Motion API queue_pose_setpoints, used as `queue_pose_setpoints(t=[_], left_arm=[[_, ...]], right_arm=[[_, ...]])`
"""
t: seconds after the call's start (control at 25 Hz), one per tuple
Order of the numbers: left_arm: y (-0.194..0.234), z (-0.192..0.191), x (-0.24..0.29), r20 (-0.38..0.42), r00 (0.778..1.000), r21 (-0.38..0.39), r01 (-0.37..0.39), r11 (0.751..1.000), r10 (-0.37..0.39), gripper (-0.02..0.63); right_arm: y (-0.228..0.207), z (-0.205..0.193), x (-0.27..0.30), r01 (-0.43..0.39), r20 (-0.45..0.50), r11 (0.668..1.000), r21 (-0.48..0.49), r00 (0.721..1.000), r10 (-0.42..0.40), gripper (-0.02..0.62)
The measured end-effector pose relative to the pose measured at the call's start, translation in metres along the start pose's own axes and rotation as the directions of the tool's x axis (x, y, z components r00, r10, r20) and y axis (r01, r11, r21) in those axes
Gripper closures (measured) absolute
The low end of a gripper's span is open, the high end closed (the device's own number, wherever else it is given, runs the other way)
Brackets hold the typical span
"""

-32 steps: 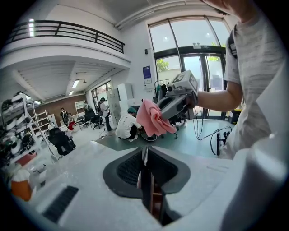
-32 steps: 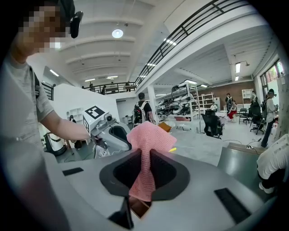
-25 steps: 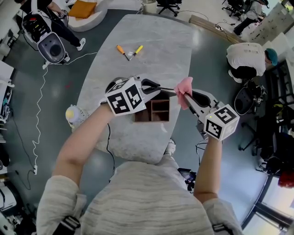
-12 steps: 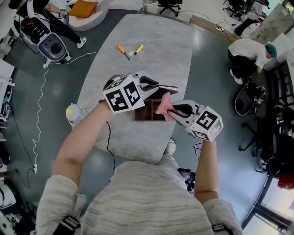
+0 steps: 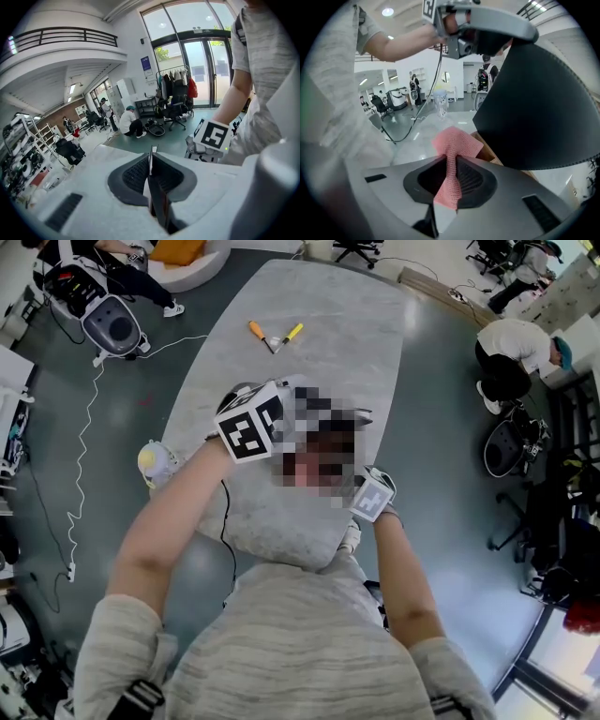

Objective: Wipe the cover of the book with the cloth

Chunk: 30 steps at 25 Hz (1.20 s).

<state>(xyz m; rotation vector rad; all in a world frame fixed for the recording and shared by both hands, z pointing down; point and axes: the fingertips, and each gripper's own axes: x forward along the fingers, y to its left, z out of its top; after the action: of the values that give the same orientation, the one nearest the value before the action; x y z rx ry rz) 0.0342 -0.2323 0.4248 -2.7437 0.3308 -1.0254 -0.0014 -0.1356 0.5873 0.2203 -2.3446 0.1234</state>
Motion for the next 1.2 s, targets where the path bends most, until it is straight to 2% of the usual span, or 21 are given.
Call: queue_pose_setpoints(t=[0.12, 0.2, 0.36, 0.48, 0.56, 0.76, 0.88, 0.96, 1.08, 1.16, 1.2], left_arm=[[0.0, 0.0, -0.001, 0.003, 1.0, 0.002, 0.0, 1.0, 0.0, 0.569], [0.001, -0.001, -0.001, 0.005, 1.0, 0.001, -0.004, 1.0, 0.004, 0.571], [0.002, -0.002, -0.003, 0.013, 1.0, -0.007, -0.007, 1.0, 0.007, 0.571], [0.001, -0.002, -0.005, 0.016, 1.0, -0.007, -0.008, 1.0, 0.008, 0.571], [0.001, -0.003, -0.004, 0.016, 1.0, -0.006, -0.009, 1.0, 0.009, 0.571], [0.003, -0.001, -0.004, 0.015, 1.0, -0.007, -0.01, 1.0, 0.01, 0.571], [0.003, -0.001, -0.004, 0.016, 1.0, -0.008, -0.009, 1.0, 0.009, 0.571], [0.003, 0.0, -0.004, 0.016, 1.0, -0.005, -0.008, 1.0, 0.009, 0.571], [0.003, 0.0, -0.004, 0.015, 1.0, -0.004, -0.006, 1.0, 0.006, 0.571], [0.002, -0.002, -0.005, 0.015, 1.0, -0.002, -0.004, 1.0, 0.004, 0.571], [0.001, -0.002, -0.005, 0.014, 1.0, -0.001, -0.002, 1.0, 0.002, 0.571]], right_arm=[[-0.001, -0.008, 0.016, 0.022, -0.058, 0.998, -0.057, 0.998, -0.026, 0.546], [-0.003, -0.008, 0.021, 0.025, -0.067, 0.999, -0.04, 0.997, -0.027, 0.545], [0.0, -0.01, 0.025, -0.006, -0.075, 0.999, 0.039, 0.997, 0.009, 0.488], [0.005, -0.015, 0.027, -0.033, -0.098, 0.999, 0.036, 0.994, 0.037, 0.445], [0.003, -0.013, 0.025, -0.017, -0.084, 0.999, 0.028, 0.996, 0.02, 0.437], [-0.015, 0.004, -0.007, 0.065, -0.016, 0.997, 0.031, 0.998, -0.064, 0.428], [-0.028, 0.016, -0.041, 0.14, 0.038, 0.99, -0.008, 0.989, -0.14, 0.428], [-0.04, 0.03, -0.072, 0.208, 0.085, 0.977, -0.051, 0.975, -0.203, 0.428], [-0.062, 0.059, -0.12, 0.33, 0.181, 0.937, -0.112, 0.934, -0.308, 0.428], [-0.075, 0.074, -0.138, 0.374, 0.218, 0.917, -0.137, 0.914, -0.341, 0.428], [-0.081, 0.077, -0.14, 0.373, 0.212, 0.914, -0.156, 0.917, -0.338, 0.428]])
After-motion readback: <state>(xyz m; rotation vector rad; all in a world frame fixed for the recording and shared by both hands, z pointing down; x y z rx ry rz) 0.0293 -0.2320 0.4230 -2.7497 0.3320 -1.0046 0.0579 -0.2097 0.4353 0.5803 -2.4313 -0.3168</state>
